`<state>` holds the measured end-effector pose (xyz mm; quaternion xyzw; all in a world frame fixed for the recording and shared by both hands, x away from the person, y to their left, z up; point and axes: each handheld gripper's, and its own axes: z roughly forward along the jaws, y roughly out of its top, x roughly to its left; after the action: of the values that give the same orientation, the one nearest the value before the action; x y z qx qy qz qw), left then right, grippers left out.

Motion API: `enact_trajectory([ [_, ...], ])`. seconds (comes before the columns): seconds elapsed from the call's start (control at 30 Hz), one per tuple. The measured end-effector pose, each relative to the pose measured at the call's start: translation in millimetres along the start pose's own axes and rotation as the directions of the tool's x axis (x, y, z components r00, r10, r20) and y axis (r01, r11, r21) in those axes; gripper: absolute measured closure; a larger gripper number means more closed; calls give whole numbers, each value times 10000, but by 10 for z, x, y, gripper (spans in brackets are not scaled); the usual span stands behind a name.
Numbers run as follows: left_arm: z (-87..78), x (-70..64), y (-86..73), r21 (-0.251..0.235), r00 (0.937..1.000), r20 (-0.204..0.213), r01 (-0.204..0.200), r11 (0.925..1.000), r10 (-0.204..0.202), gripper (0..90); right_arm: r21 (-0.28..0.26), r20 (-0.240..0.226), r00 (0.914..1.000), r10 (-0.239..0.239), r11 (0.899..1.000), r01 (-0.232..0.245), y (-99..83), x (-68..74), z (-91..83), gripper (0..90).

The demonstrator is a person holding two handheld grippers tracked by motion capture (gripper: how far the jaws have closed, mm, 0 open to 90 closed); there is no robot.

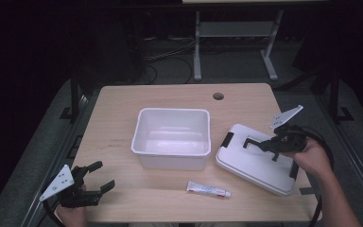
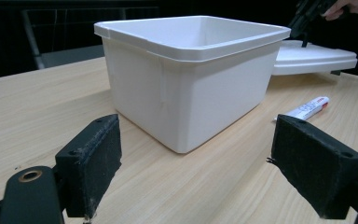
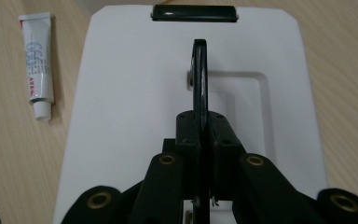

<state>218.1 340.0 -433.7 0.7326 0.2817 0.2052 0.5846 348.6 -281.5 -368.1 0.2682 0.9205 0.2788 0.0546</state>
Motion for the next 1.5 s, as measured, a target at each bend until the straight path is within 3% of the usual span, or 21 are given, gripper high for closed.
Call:
enact_trajectory([
  [0.2,3,0,-2,30,10000,-5,21,10000,-21,157,65,-25,9999,125,9999,-125,-38,-21,134,839],
  [0.77,-3,1,-2,15,10000,-23,16,10000,-16,157,135,65,9995,313,9994,-313,-81,-51,287,838],
  [1.5,-2,-1,1,-7,10000,-6,-4,10000,4,157,8,35,9996,284,9996,-284,-126,13,333,804],
])
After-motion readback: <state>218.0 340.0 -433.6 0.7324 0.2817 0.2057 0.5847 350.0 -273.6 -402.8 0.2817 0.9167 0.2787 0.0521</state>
